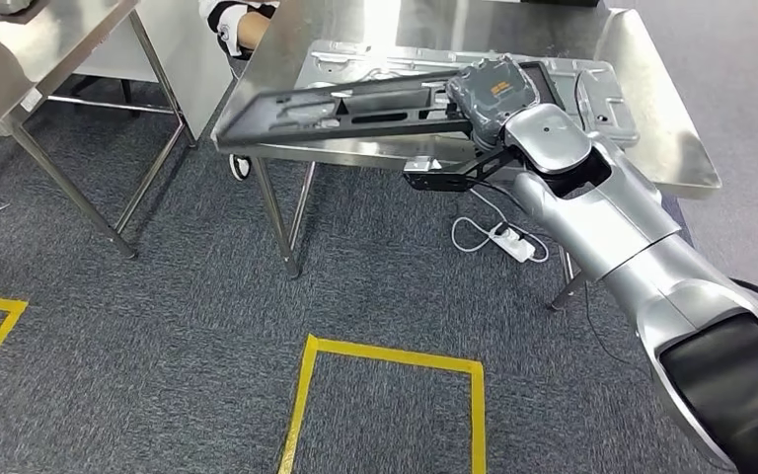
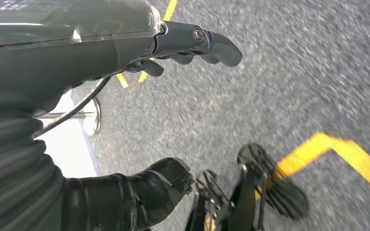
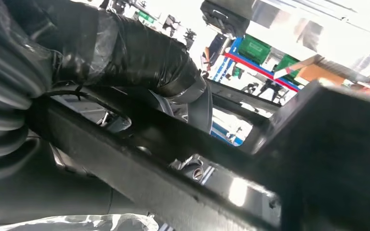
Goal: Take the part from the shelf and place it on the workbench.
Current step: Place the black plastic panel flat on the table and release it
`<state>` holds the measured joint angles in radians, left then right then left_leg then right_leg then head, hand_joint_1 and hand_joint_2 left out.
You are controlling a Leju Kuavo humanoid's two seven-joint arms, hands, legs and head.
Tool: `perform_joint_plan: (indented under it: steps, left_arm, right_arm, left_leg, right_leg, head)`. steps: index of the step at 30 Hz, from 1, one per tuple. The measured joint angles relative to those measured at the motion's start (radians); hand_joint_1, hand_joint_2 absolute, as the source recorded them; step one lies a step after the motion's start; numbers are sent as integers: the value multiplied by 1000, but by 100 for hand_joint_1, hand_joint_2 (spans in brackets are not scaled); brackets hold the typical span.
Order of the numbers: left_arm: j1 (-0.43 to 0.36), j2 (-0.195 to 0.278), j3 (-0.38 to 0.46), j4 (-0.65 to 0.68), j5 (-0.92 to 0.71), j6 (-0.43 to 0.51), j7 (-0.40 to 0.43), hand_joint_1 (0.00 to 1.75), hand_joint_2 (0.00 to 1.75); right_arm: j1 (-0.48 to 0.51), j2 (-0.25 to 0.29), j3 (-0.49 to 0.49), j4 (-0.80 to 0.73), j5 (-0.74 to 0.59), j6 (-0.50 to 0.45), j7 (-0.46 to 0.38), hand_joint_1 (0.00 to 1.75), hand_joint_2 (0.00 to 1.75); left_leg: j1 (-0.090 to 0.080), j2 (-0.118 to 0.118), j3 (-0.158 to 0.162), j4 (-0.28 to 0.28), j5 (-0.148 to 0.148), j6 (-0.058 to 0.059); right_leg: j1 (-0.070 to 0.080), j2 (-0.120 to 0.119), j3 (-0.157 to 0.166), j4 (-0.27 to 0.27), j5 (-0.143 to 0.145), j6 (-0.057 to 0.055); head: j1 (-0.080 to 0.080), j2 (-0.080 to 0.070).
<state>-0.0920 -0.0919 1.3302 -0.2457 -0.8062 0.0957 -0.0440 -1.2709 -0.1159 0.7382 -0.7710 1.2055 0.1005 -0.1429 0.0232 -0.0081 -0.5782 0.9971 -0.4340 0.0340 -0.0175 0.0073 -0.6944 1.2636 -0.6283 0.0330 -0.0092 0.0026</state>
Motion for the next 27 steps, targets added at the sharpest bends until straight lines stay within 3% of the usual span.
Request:
perform_joint_plan:
  steps: [1, 3, 4, 5, 7, 9, 10, 12, 13, 14, 15, 16, 18, 19, 21, 24, 25, 27]
  left_arm:
    - [0, 0, 0, 0, 0, 0, 0, 0, 175]
    - [1, 0, 0, 0, -4, 6, 0, 0, 175]
    - [0, 0, 0, 0, -4, 11, 2, 0, 175]
    - [-2, 0, 0, 0, -2, 15, 3, 0, 175]
    - [-4, 0, 0, 0, 7, 13, 2, 0, 175]
    - [-3, 0, 0, 0, 14, 3, -8, 0, 175]
    - [-3, 0, 0, 0, 17, -1, -13, 0, 175]
    - [-5, 0, 0, 0, 21, -3, -18, 0, 175]
    - [-5, 0, 0, 0, 22, -4, -18, 0, 175]
    - [-6, 0, 0, 0, 23, -4, -18, 0, 175]
    - [-6, 0, 0, 0, 23, -4, -18, 0, 175]
    - [-5, 0, 0, 0, 24, -4, -18, 0, 175]
    - [-4, 1, 0, 0, 24, -5, -18, 0, 175]
    - [-4, 2, 1, 0, 24, -5, -18, 0, 175]
    - [-4, 3, 1, 0, 24, -5, -18, 0, 175]
    - [-3, 2, 1, 0, 24, -7, -18, 0, 175]
    - [-3, 1, 1, 0, 24, -9, -19, 0, 175]
    - [-3, -1, 2, 0, 25, -15, -21, 0, 175]
  right_arm:
    - [1, 0, 0, 2, 0, 0, 0, 175, 175]
    - [3, -3, 1, 7, 0, 0, -1, 175, 175]
    - [3, -4, 2, 10, 0, 0, -1, 175, 175]
    - [4, -5, 3, 12, 0, 0, -2, 175, 175]
    - [-1, -3, 5, 13, 0, 0, -3, 175, 175]
    - [-10, 0, 5, 14, -1, 0, -4, 175, 175]
    - [-13, 1, 6, 14, -2, 0, -4, 175, 175]
    - [-15, 2, 8, 15, -5, 0, -6, 175, 175]
    - [-15, 2, 9, 17, -8, 0, -8, 175, 175]
    - [-14, 3, 11, 19, -10, 0, -10, 175, 175]
    - [-13, 3, 13, 20, -11, 0, -12, 175, 175]
    - [-13, 3, 15, 22, -12, 1, -14, 175, 175]
    - [-13, 4, 17, 23, -13, 0, -15, 175, 175]
    - [-14, 4, 17, 23, -13, 0, -15, 175, 175]
    - [-13, 3, 18, 25, -13, 1, -15, 175, 175]
    - [-15, 3, 18, 25, -13, 0, -15, 175, 175]
    - [-17, 2, 18, 25, -14, 0, -15, 175, 175]
    - [-17, 1, 18, 27, -14, 0, -15, 175, 175]
  left_leg:
    - [3, -1, 19, 0, -13, -4]
    - [6, -3, 50, 3, -39, -15]
    - [6, -5, 60, 5, -51, -23]
    - [6, -6, 70, 8, -59, -32]
    - [7, -8, 82, 17, -66, -49]
    - [12, -3, 76, 44, -85, -57]
    - [14, -1, 59, 79, -112, -58]
    - [11, 2, -4, 198, -180, -59]
    - [10, 2, -37, 254, -203, -58]
    - [8, 2, -61, 284, -208, -56]
    - [6, 2, -67, 275, -191, -52]
    - [3, 2, -55, 229, -155, -45]
    - [-5, 3, -14, 99, -79, -28]
    - [-10, 4, -1, 54, -63, -21]
    - [-16, 3, 2, 29, -53, -12]
    - [-9, 5, 11, 12, -25, 0]
    - [-5, 6, 14, 6, -21, 4]
    - [-4, 7, 17, 2, -23, 9]
  right_leg:
    - [-4, -2, 1, -48, 30, 4]
    - [-9, -8, 13, -173, 160, 6]
    - [-8, -11, 19, -215, 213, 3]
    - [-5, -13, 24, -238, 245, -3]
    - [1, -12, 36, -242, 246, -22]
    - [2, -10, 44, -245, 246, -41]
    - [4, -8, 47, -247, 246, -48]
    - [9, -6, 49, -247, 243, -56]
    - [13, -5, 49, -246, 241, -59]
    - [17, -4, 50, -244, 239, -62]
    - [21, -3, 50, -242, 237, -64]
    - [24, -2, 51, -241, 235, -66]
    - [30, 0, 52, -239, 234, -65]
    - [32, 1, 51, -238, 235, -63]
    - [32, 1, 48, -239, 236, -54]
    - [32, 1, 41, -225, 226, -39]
    - [31, 1, 27, -194, 207, -32]
    - [23, -1, -31, -77, 150, -20]
  head:
    - [0, 0]
    - [0, 0]
    - [0, 0]
    - [0, 0]
    - [1, 0]
    - [1, 0]
    - [0, 0]
    - [0, 0]
    - [0, 0]
    - [0, 0]
    - [0, 0]
    - [0, 0]
    - [0, 0]
    - [0, 0]
    - [1, 0]
    - [1, 0]
    - [1, 0]
    - [2, 0]
